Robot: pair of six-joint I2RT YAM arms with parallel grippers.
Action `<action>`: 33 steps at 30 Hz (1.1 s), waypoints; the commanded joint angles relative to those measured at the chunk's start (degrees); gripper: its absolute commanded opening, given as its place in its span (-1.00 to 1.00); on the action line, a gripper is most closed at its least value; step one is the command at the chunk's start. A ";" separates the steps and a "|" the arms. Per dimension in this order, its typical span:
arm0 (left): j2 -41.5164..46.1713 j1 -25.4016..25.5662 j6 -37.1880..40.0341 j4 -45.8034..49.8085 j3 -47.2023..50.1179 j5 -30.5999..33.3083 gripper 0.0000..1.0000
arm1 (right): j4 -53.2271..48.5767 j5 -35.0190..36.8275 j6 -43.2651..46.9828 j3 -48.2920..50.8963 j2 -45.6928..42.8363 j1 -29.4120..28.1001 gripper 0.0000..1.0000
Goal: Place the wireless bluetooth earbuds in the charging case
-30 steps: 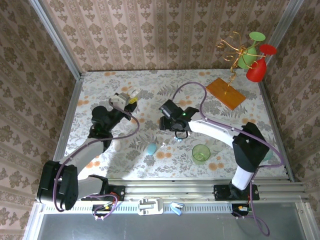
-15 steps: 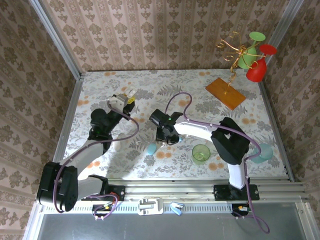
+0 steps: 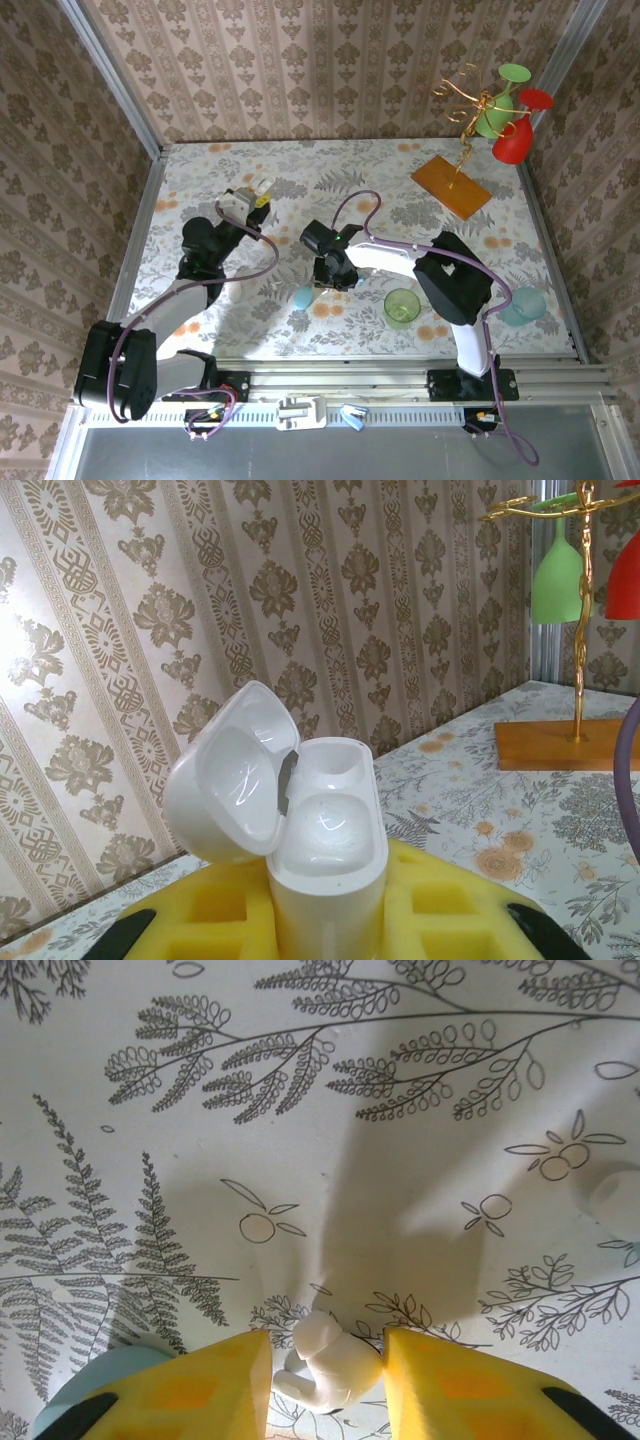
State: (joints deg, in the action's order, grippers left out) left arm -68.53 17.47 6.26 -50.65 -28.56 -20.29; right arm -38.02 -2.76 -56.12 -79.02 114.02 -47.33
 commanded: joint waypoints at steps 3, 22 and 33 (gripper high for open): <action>-0.59 -0.29 0.23 -3.14 0.34 -0.96 -1.00 | -1.88 -1.50 0.76 0.28 0.97 0.62 -0.41; -0.28 -0.23 0.57 -2.87 0.65 -0.54 -1.00 | -9.20 3.73 26.44 -5.51 1.89 2.45 -0.48; 0.35 -0.29 0.22 -3.22 0.77 0.44 -1.00 | -5.58 9.47 8.40 -0.18 -4.64 0.18 0.01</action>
State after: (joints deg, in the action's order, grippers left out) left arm -68.82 17.47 6.26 -51.11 -28.10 -20.10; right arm -43.75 4.75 -38.98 -81.03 112.12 -46.68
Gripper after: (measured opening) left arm 0.206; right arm 0.504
